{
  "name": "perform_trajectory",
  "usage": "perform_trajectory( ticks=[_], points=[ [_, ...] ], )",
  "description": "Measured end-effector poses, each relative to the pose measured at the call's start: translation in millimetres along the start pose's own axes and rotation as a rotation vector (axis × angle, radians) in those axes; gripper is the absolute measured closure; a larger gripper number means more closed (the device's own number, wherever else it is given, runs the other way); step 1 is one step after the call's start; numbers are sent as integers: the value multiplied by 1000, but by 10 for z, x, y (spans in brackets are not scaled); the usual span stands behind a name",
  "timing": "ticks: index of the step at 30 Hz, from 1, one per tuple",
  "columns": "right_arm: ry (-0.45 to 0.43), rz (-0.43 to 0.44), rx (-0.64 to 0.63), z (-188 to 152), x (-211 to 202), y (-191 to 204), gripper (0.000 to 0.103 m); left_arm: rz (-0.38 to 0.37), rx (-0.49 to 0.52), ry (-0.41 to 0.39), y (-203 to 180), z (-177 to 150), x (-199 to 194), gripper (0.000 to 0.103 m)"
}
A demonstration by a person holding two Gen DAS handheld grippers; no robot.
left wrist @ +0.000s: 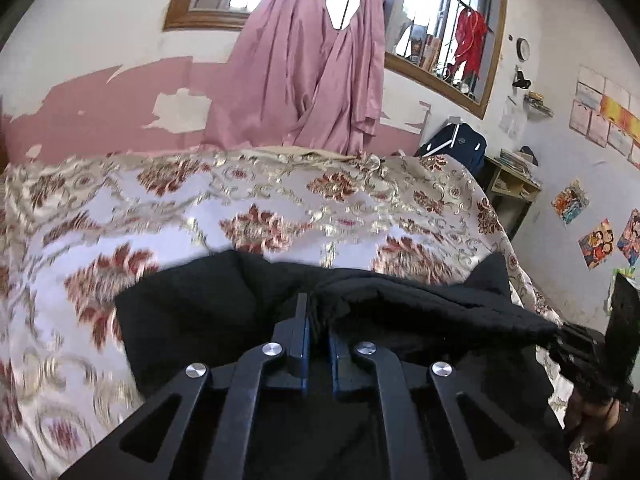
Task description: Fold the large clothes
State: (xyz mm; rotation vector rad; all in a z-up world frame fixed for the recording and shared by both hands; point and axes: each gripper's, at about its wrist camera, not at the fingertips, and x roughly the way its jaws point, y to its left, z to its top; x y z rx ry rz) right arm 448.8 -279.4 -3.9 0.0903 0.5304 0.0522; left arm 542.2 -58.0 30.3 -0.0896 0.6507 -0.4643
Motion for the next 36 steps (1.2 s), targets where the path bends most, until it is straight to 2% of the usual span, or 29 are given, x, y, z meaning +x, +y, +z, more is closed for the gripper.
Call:
perform_trajectory(
  ticks=[5,8,11,15,18,20,23,25,28,30,31,33,34,35,36],
  points=[
    [66,-10,18,-262,79,-57,94,18,-4,100,-31,-592,17,96],
    [156,-45,16,-462,315,-106,95,57,1,185,-3,-914,287,97],
    [194,-67,15,-595,540,-135,98,78,-47,223,72,-1001,595,97],
    [191,-93,11,-600,688,-127,99,136,-38,237,72,-993,851,97],
    [177,-61,21,-576,609,-148,99,141,-1,214,0,-1001,749,96],
    [170,-45,14,-556,456,-150,99,104,3,202,22,-997,603,93],
    [155,-18,-8,-461,171,-183,91,37,-24,173,120,-930,353,91],
    [106,12,7,-287,-17,-257,73,26,1,132,144,-837,185,91],
    [-9,22,57,212,-118,-354,67,6,59,59,148,-626,18,90],
    [-7,87,94,515,70,-327,67,-29,17,8,172,-428,-45,90],
    [27,121,105,609,213,-277,67,-60,-16,-23,185,-331,-81,88],
    [135,161,127,685,586,-173,67,-101,-70,-88,189,-138,-118,76],
    [201,194,117,652,769,-109,67,-107,-95,-122,184,-39,-111,56],
    [262,190,90,578,915,-36,67,-97,-111,-141,165,50,-64,37],
    [294,156,42,474,1000,42,67,-100,-114,-133,140,102,12,36]
  ],
)
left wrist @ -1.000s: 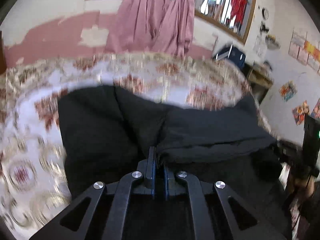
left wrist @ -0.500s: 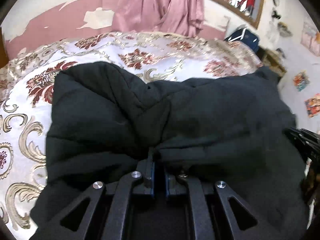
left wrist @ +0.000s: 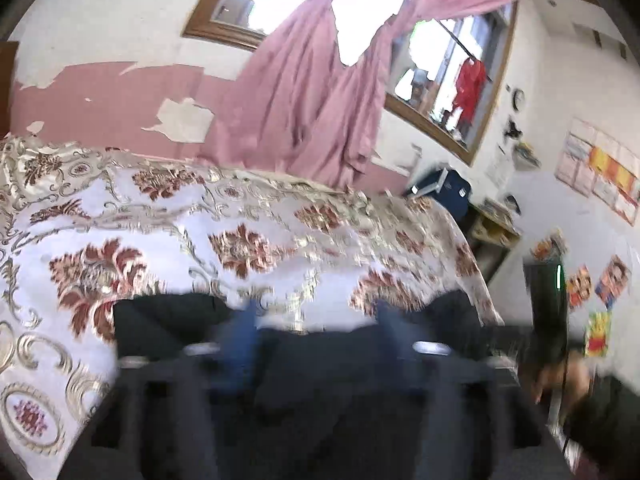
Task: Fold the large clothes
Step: 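Lower the folded hem onto the jacket and open both tools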
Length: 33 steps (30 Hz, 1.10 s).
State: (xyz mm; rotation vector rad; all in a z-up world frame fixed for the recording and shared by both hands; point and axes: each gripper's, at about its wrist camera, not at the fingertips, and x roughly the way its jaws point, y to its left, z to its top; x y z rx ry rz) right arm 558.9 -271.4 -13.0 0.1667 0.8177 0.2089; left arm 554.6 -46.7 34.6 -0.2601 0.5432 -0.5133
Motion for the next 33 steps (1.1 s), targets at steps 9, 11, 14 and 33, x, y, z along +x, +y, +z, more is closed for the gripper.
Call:
perform_trajectory(
  ticks=[9,11,14,33],
  points=[
    [118,-77,-224,-446,5,162,67,-64,332,445,-301,-737,831,52],
    [162,-103,-242,-441,115,135,67,7,435,463,-420,-893,934,52],
    [183,-150,-236,-391,334,99,67,91,454,500,-466,-924,1137,52],
    [-11,-226,-186,-472,523,-13,62,198,306,423,-144,-1001,1188,50]
  ],
)
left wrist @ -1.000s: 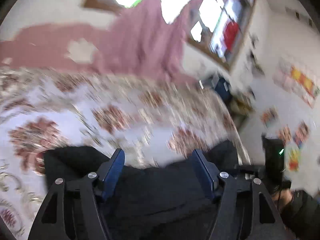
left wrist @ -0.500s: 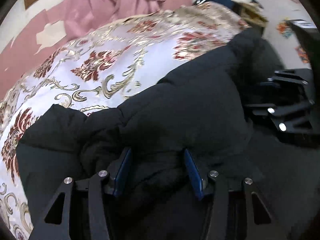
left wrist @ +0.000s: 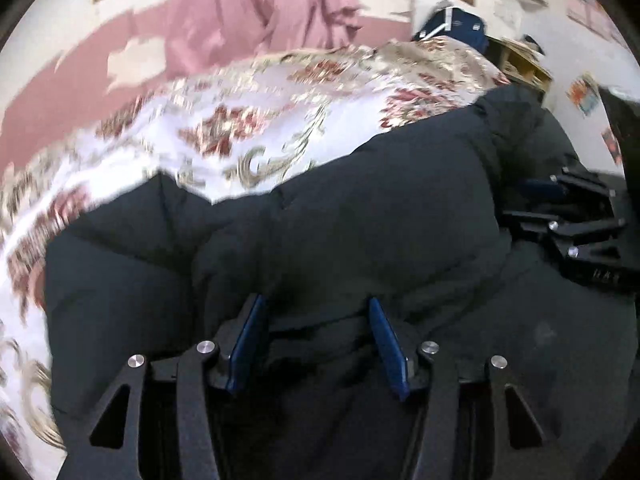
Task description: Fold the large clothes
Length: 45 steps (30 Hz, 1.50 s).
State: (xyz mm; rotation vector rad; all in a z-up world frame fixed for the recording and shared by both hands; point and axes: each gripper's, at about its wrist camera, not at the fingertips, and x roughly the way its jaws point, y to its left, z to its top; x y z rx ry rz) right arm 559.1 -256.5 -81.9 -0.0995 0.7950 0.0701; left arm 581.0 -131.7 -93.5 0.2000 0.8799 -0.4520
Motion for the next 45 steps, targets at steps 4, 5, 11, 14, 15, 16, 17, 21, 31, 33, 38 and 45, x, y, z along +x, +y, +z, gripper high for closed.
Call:
perform_trajectory(
  ticks=[4,5,11,14,15,16,17,21,31,33,38,45],
  points=[
    [9,-58,-32,24,1,90,59,74,-13,29,-106,77,17,50],
    [6,-50,-17,18,-59,69,59,85,-16,27,-122,77,-36,49],
    [-91,-8,90,-107,-618,-39,49,30,-118,-84,-81,-39,-612,36],
    [-125,-3,117,-148,-868,-22,44,12,-176,-136,-62,-60,-923,26],
    [-137,1,128,-157,-955,-14,41,12,-191,-146,-63,-70,-1000,24],
    [-146,1,136,-162,-1040,-6,37,10,-212,-160,-56,-86,-1099,21],
    [-155,-2,143,-160,-1111,3,34,3,-234,-172,-52,-105,-1217,18],
    [-200,5,169,-186,-1495,63,20,9,-278,-191,-100,-137,-1570,6],
    [-324,23,235,-398,-2640,171,1,64,-241,-346,-415,-451,-2750,0],
    [-331,46,245,-478,-2818,215,1,81,-230,-372,-509,-548,-2961,0],
    [-361,61,239,-763,-3255,368,1,117,-206,-402,-773,-832,-3431,0],
    [-403,70,250,-1256,-3783,571,1,114,-217,-446,-988,-1304,-3910,0]
  ],
)
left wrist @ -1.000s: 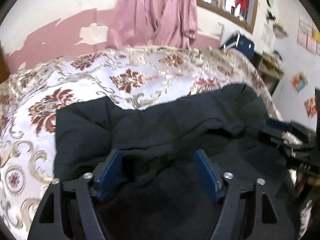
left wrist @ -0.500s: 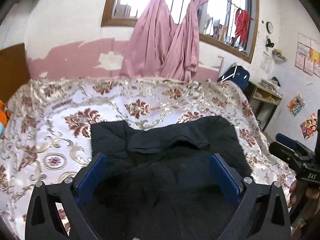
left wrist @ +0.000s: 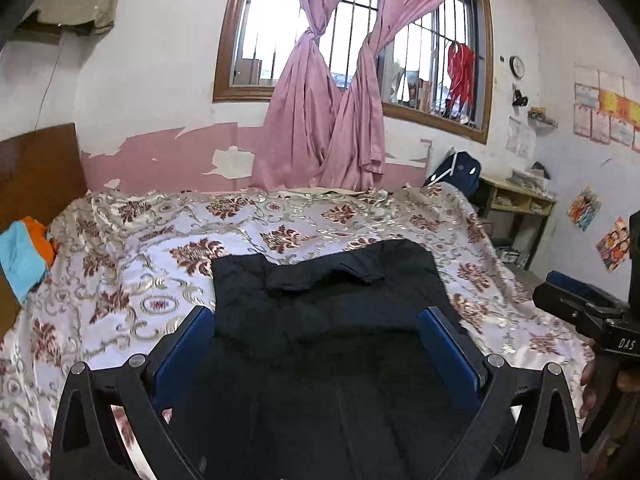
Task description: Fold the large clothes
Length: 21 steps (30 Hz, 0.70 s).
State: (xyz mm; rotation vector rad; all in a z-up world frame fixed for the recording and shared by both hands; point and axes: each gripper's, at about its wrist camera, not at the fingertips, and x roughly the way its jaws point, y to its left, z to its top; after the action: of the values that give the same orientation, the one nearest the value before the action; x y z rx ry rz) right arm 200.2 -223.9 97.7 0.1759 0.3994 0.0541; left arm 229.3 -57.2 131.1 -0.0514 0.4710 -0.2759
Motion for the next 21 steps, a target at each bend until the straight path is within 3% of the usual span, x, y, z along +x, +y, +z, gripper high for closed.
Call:
perform_trajectory(
  ticks=[9,21],
  points=[
    [-32,-29,31,-514,-578,77,1,-8,-9,-10,68,-432,-481,0],
    [-35,-77,31,-939,-987,104,1,12,21,11,215,-830,-766,0]
  ],
)
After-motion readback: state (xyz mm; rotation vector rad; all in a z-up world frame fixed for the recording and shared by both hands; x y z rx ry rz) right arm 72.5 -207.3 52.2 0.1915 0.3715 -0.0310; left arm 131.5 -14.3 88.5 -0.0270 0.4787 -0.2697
